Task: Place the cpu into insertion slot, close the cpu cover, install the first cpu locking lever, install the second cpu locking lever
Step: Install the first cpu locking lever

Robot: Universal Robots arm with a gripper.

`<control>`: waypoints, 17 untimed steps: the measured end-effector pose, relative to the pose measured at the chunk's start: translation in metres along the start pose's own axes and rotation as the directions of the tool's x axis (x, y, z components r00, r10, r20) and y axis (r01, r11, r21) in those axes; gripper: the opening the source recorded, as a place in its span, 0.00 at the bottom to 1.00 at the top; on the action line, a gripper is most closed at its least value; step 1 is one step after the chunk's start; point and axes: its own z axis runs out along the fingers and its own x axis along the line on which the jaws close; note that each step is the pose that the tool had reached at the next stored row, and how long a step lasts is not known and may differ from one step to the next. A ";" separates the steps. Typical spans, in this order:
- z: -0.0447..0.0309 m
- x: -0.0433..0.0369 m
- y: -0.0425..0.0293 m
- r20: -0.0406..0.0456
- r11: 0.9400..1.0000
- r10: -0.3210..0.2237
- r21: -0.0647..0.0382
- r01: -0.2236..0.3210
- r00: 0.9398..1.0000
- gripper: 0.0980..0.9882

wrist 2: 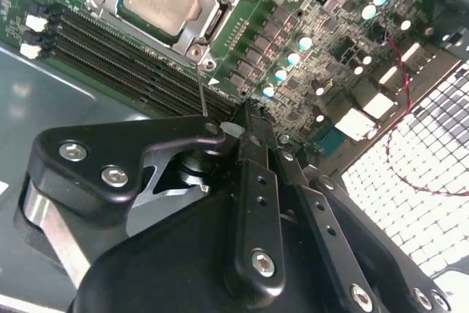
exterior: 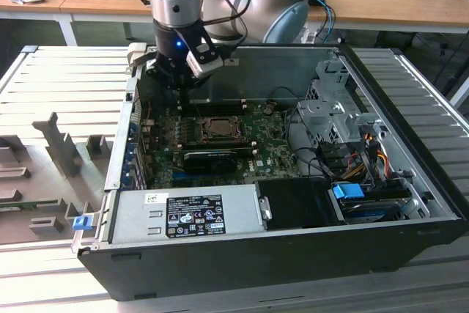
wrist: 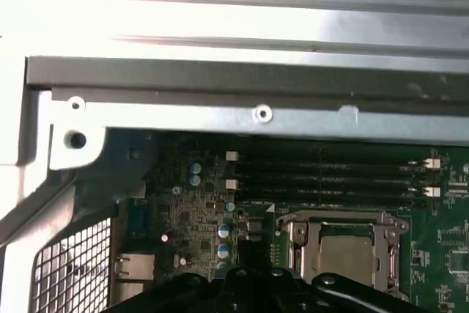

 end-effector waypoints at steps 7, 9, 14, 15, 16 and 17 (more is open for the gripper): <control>0.0003 0.0006 0.0036 0.000 1.000 -0.003 0.000 0.003 1.000 0.01; 0.0003 0.0009 0.0039 0.000 1.000 -0.003 0.000 0.003 1.000 0.01; 0.0006 0.0009 0.0077 0.000 1.000 -0.006 0.000 0.006 1.000 0.01; 0.0006 0.0009 0.0083 0.000 1.000 -0.006 0.000 0.006 1.000 0.01; 0.0006 0.0009 0.0089 -0.001 1.000 -0.007 0.000 0.007 1.000 0.01; 0.0006 0.0007 0.0092 -0.001 1.000 -0.007 0.000 0.007 1.000 0.01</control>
